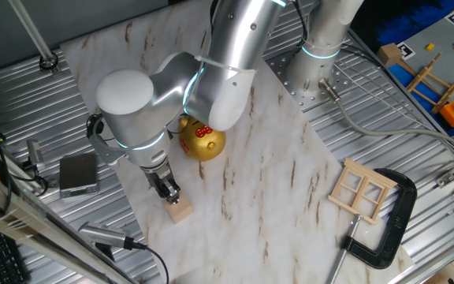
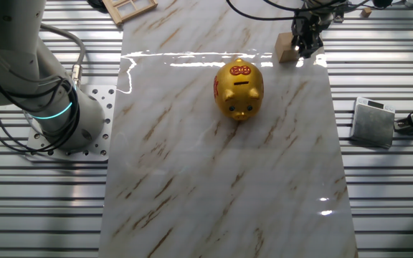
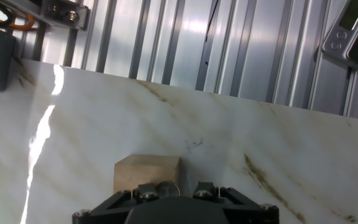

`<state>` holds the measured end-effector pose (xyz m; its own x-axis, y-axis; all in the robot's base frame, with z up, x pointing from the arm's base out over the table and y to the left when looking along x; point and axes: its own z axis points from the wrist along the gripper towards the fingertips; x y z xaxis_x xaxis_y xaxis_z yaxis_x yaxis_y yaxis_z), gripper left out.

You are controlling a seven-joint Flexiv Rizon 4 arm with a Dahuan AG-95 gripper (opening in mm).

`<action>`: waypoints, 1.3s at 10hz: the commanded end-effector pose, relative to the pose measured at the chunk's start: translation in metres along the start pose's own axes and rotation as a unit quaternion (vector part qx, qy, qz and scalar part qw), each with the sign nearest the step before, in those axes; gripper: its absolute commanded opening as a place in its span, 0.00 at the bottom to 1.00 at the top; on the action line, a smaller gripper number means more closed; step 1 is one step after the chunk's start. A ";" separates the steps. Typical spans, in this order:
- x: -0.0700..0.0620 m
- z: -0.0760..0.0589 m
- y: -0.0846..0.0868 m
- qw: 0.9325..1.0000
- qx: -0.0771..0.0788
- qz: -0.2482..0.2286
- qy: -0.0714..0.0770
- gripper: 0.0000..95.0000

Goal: Drop coins into a piggy bank

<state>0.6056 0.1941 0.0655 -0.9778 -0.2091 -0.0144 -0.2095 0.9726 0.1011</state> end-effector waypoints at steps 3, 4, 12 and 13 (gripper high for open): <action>0.001 -0.001 -0.001 1.000 -0.001 -0.001 0.000 0.40; 0.001 -0.001 -0.001 1.000 -0.001 -0.002 0.000 0.40; 0.001 -0.001 0.000 1.000 -0.008 0.001 0.000 0.40; 0.001 -0.001 0.000 1.000 -0.009 0.002 0.000 0.40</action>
